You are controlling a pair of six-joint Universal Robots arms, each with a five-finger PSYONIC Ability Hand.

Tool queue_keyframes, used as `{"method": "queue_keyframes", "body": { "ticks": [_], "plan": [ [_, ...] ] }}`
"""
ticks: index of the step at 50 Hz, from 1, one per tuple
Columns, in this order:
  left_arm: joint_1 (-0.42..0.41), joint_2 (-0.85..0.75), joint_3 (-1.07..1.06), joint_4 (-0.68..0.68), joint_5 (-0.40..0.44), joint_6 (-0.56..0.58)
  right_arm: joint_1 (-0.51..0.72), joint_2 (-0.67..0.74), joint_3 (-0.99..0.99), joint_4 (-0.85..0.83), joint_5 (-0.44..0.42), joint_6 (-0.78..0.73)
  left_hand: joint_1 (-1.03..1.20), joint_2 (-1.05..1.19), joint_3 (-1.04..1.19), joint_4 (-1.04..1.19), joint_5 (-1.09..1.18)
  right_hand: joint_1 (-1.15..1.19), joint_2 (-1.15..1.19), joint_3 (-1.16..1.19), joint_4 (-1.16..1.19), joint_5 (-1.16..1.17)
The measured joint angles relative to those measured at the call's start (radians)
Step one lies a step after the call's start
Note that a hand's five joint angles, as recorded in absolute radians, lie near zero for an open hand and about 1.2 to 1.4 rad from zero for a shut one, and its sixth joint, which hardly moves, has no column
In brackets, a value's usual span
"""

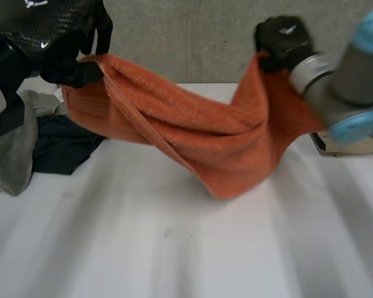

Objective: Fold the laundry.

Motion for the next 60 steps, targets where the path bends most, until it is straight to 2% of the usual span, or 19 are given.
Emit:
{"method": "queue_keyframes", "body": {
  "ticks": [2,4,9,11,15,21,22,25,28,34,38,41,44,46,48,51,54,57,60],
  "plan": [
    [-0.001,-0.001,-0.002,-0.001,-0.001,0.000,0.007,0.015,-0.009,-0.009,0.002,-0.001,0.000,0.000,0.000,0.000,0.000,0.000,0.000,0.000,0.000,0.000],
    [-0.012,-0.007,-0.012,-0.005,-0.007,-0.001,0.061,0.116,-0.051,-0.077,0.008,-0.002,0.000,0.000,0.000,0.000,0.000,-0.011,-0.018,-0.021,-0.020,-0.017],
    [-0.043,-0.019,-0.020,-0.012,-0.025,-0.002,0.135,0.218,-0.074,-0.142,0.041,0.017,0.000,0.000,0.000,0.000,0.000,-0.838,-0.872,-0.853,-0.853,-0.854],
    [-0.052,-0.020,-0.020,-0.014,-0.032,-0.002,0.140,0.211,-0.074,-0.123,0.081,0.022,0.000,0.000,0.000,0.000,0.000,-0.905,-0.961,-0.968,-0.966,-0.942],
    [-0.061,-0.022,-0.013,-0.015,-0.047,0.001,0.120,0.129,-0.051,0.002,0.204,0.031,0.000,0.000,0.000,0.000,0.000,-0.906,-0.969,-0.982,-0.984,-0.943],
    [-0.067,-0.025,0.014,-0.016,-0.059,0.004,0.059,-0.050,0.069,0.296,0.302,0.075,-0.001,0.000,0.000,0.000,0.000,-0.906,-0.969,-0.982,-0.984,-0.943],
    [-0.072,-0.030,0.028,-0.016,-0.063,0.004,0.035,-0.116,0.147,0.406,0.303,0.109,0.000,0.000,0.000,0.000,0.000,-0.905,-0.966,-0.980,-0.981,-0.943],
    [-0.085,-0.039,0.054,-0.016,-0.069,0.005,0.008,-0.204,0.298,0.520,0.273,0.172,0.000,0.000,0.000,0.000,0.000,-0.904,-0.966,-0.979,-0.981,-0.943],
    [-0.104,-0.050,0.079,-0.018,-0.078,0.005,-0.001,-0.261,0.446,0.544,0.227,0.230,0.000,0.000,0.000,0.000,0.000,-0.904,-0.966,-0.979,-0.981,-0.943],
    [-0.161,-0.078,0.139,-0.029,-0.118,0.006,0.052,-0.321,0.771,0.332,0.125,0.361,-0.001,0.000,0.000,0.000,0.000,-0.903,-0.966,-0.979,-0.981,-0.943],
    [-0.188,-0.092,0.160,-0.035,-0.141,0.006,0.111,-0.307,0.873,0.142,0.108,0.450,0.000,0.000,0.000,0.000,0.000,-0.900,-0.958,-0.968,-0.971,-0.933],
    [-0.198,-0.098,0.167,-0.037,-0.153,0.006,0.152,-0.275,0.897,0.029,0.116,0.516,0.000,0.000,0.000,0.000,0.000,-0.762,-0.812,-0.824,-0.833,-0.798],
    [-0.200,-0.102,0.168,-0.037,-0.160,0.006,0.188,-0.231,0.895,-0.049,0.138,0.570,0.000,0.000,0.000,0.000,0.000,-0.494,-0.547,-0.565,-0.572,-0.541],
    [-0.199,-0.103,0.166,-0.037,-0.162,0.007,0.196,-0.211,0.890,-0.067,0.164,0.578,0.000,0.000,0.000,0.000,0.000,-0.118,-0.151,-0.198,-0.205,-0.174],
    [-0.193,-0.105,0.160,-0.037,-0.162,0.009,0.195,-0.205,0.885,-0.075,0.210,0.563,0.000,0.000,0.000,0.000,0.000,-0.014,-0.011,-0.044,-0.045,-0.027],
    [-0.173,-0.113,0.139,-0.039,-0.159,0.017,0.167,-0.240,0.885,-0.070,0.295,0.481,0.000,0.000,0.000,0.000,0.000,-0.014,-0.001,-0.010,-0.003,-0.009],
    [-0.141,-0.130,0.109,-0.041,-0.152,0.031,0.124,-0.307,0.890,-0.056,0.329,0.352,-0.001,0.000,0.000,0.000,0.000,-0.014,-0.001,-0.010,-0.002,-0.006],
    [-0.088,-0.177,0.058,-0.041,-0.134,0.066,0.045,-0.411,0.897,0.006,0.282,0.114,0.000,0.000,0.000,0.000,0.000,-0.014,-0.001,-0.010,-0.002,0.000],
    [-0.057,-0.221,0.028,-0.040,-0.118,0.093,-0.004,-0.462,0.895,0.069,0.206,-0.034,0.000,0.000,0.000,0.000,0.000,-0.014,-0.001,-0.010,-0.002,0.000]
  ]
}}
